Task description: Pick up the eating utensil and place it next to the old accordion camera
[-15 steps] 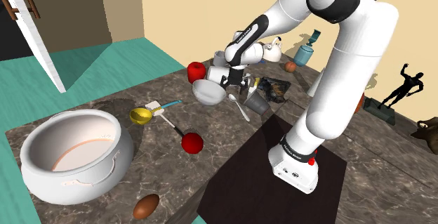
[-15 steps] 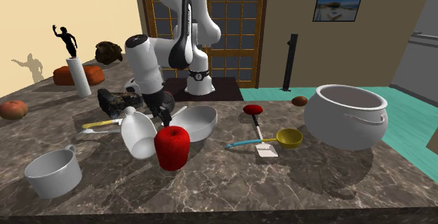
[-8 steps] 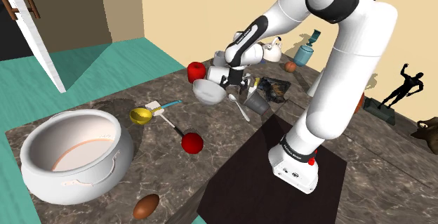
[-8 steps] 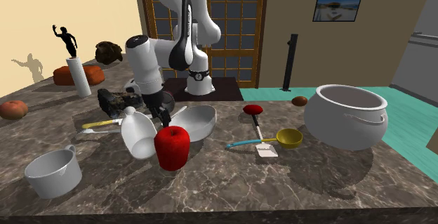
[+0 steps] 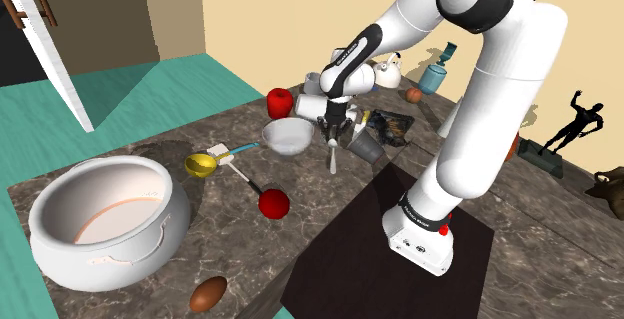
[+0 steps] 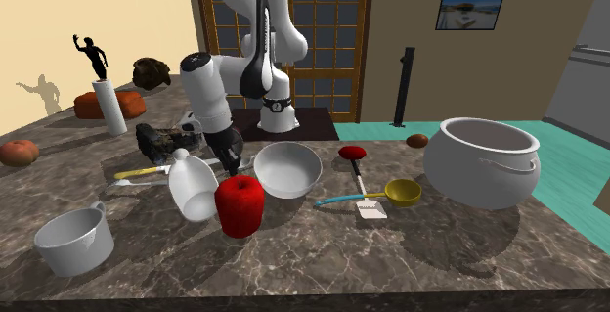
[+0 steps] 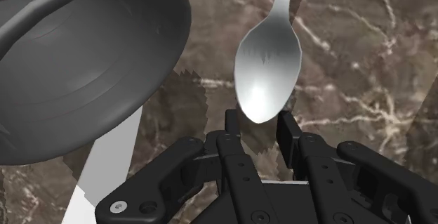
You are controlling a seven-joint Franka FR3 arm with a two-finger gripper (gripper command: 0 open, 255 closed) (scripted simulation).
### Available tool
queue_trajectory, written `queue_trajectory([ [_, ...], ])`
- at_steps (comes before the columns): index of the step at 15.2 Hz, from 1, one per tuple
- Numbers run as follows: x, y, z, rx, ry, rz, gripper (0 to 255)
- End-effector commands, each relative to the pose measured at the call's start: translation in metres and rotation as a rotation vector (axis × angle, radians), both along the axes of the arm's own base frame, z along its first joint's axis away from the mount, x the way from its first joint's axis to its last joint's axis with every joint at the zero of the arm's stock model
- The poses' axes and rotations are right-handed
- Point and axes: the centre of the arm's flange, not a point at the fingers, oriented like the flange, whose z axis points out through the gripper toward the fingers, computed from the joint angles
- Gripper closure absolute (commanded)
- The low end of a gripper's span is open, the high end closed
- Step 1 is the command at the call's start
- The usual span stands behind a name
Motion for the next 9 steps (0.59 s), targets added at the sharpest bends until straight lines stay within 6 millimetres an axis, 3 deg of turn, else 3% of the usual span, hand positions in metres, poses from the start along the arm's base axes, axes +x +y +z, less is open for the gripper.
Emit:
queue_trajectory([
  [1,0.0,0.001,-0.001,0.001,0.002,0.001,255],
  [2,0.005,0.004,-0.005,0.0,0.002,0.0,255],
  [9,0.005,0.004,0.032,0.0,0.002,0.0,255],
])
